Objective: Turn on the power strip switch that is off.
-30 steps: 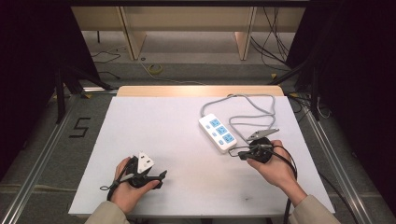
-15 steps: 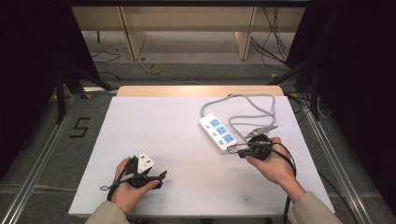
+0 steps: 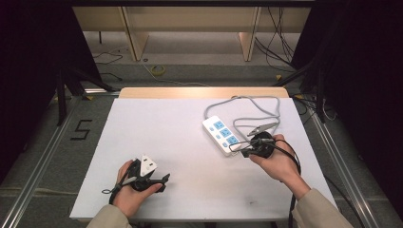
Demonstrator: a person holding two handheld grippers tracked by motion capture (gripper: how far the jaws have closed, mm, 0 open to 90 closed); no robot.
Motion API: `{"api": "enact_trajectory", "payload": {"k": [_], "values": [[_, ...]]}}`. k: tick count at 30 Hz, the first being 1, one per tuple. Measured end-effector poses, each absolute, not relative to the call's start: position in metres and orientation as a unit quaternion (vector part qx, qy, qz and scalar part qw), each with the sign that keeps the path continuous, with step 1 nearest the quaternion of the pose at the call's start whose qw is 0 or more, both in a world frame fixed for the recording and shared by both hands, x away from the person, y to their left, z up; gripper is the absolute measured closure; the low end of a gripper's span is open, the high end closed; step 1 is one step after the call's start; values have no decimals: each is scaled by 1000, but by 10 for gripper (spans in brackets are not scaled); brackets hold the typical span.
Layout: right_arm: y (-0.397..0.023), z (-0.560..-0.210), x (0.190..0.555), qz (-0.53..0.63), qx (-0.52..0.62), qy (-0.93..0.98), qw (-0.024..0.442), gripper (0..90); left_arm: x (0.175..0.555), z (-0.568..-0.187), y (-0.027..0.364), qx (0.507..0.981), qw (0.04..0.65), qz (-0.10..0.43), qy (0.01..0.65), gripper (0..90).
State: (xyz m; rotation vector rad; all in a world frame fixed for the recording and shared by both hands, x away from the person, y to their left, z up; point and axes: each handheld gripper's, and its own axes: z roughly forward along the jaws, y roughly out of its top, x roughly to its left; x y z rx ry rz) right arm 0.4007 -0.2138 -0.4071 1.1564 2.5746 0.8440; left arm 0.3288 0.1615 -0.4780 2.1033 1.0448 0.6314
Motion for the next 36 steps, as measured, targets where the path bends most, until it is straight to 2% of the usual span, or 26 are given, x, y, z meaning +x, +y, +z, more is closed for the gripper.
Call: {"api": "enact_trajectory", "payload": {"k": [36], "values": [[-200, -394, 428, 257, 395, 878, 89, 900, 329, -478, 162, 810, 348, 245, 403, 201]]}}
